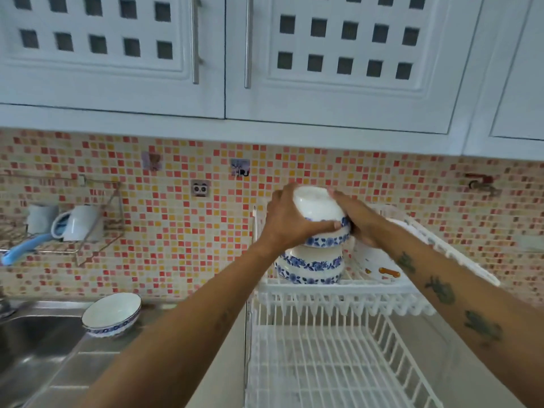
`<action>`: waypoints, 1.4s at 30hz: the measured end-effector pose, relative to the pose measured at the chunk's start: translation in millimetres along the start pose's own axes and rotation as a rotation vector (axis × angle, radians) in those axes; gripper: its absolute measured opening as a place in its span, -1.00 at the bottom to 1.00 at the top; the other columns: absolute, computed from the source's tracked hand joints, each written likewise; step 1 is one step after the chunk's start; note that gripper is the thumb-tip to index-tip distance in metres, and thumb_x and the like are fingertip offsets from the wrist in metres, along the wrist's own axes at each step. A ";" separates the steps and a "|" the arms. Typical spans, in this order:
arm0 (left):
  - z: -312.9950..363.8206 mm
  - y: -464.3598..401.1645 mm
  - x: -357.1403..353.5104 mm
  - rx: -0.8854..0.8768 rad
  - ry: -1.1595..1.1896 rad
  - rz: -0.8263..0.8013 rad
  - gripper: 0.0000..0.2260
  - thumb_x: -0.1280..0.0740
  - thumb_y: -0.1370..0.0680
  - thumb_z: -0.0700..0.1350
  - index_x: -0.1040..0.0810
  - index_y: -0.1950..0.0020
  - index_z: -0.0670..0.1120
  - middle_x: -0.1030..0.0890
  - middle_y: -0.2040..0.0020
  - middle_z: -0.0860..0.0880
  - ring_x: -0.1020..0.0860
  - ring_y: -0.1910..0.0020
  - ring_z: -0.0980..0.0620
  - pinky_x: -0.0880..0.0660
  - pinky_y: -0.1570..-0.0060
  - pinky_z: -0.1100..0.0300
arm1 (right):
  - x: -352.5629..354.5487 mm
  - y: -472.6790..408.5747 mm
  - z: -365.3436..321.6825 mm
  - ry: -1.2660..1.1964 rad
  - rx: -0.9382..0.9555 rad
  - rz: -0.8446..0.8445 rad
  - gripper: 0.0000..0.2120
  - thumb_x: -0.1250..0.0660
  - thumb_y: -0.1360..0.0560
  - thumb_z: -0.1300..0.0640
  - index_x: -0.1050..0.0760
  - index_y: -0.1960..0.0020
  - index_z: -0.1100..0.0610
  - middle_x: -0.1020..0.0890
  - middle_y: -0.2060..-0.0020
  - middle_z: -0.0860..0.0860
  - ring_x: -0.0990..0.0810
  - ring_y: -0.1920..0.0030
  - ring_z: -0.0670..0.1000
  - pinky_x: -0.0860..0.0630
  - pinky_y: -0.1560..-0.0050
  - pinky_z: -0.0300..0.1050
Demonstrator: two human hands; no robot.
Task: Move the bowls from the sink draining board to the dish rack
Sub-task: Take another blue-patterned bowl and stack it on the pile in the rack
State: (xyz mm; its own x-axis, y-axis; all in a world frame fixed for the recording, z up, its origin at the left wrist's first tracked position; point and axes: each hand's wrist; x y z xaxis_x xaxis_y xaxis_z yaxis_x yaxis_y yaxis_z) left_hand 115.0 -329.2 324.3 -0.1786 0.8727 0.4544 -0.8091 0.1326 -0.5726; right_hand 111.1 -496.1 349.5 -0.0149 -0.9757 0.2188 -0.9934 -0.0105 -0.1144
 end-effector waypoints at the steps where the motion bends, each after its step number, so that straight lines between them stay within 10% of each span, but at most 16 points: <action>1: -0.5 0.7 -4.6 0.010 -0.005 -0.013 -0.03 -0.59 -0.15 0.27 -0.28 -0.44 0.00 -0.40 -0.32 -0.06 -0.43 -0.29 -0.07 -0.48 -0.28 -0.04 | 0.1 -3.2 5.7 -0.010 -0.016 0.038 -0.55 -0.21 -0.53 -0.20 -0.54 -0.23 0.09 -0.68 -0.10 0.17 -0.65 -0.11 0.16 -0.54 -0.22 0.13; 17: -20.8 -2.3 -20.0 0.113 -0.116 -0.181 0.01 -0.61 -0.17 0.23 -0.22 -0.47 -0.09 -0.37 -0.36 -0.10 -0.40 -0.34 -0.11 -0.44 -0.32 -0.05 | -2.3 -14.7 39.9 -0.144 -0.184 0.025 -0.76 -0.29 -0.52 0.01 -0.55 -0.13 0.09 -0.67 -0.01 0.14 -0.63 0.02 0.15 -0.58 0.02 0.02; 32: -21.9 3.0 -18.9 0.244 -0.117 -0.350 0.05 -0.59 -0.22 0.22 -0.08 -0.50 -0.05 -0.24 -0.40 -0.09 -0.30 -0.42 -0.14 -0.42 -0.35 -0.13 | -6.6 -10.9 43.5 -0.041 -0.285 0.012 -0.74 -0.23 -0.52 -0.03 -0.56 -0.09 0.07 -0.68 0.03 0.15 -0.61 0.01 0.16 -0.49 -0.21 0.08; 42: 12.1 0.6 13.5 0.773 0.261 -0.596 -0.27 -0.28 -0.49 0.32 -0.21 -0.53 -0.04 -0.36 -0.47 -0.22 -0.43 -0.35 -0.35 -0.43 -0.20 -0.37 | -12.1 4.3 17.4 0.072 -0.471 0.066 -0.49 -0.29 -0.48 -0.08 -0.34 -0.37 0.07 -0.47 -0.27 0.14 -0.49 -0.23 0.24 -0.45 -0.27 0.24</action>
State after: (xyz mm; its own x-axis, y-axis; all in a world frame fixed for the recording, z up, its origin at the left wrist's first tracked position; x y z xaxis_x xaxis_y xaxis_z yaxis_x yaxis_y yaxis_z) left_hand 105.3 -323.0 338.3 0.4266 0.8512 0.3058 -0.8839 0.3208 0.3402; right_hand 109.1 -488.1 329.5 -0.0713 -0.9530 0.2943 -0.9334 0.1678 0.3171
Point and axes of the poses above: each hand's wrist, its own y-axis away from the middle knuckle, its own x-axis out of the back of the hand, z = x × y
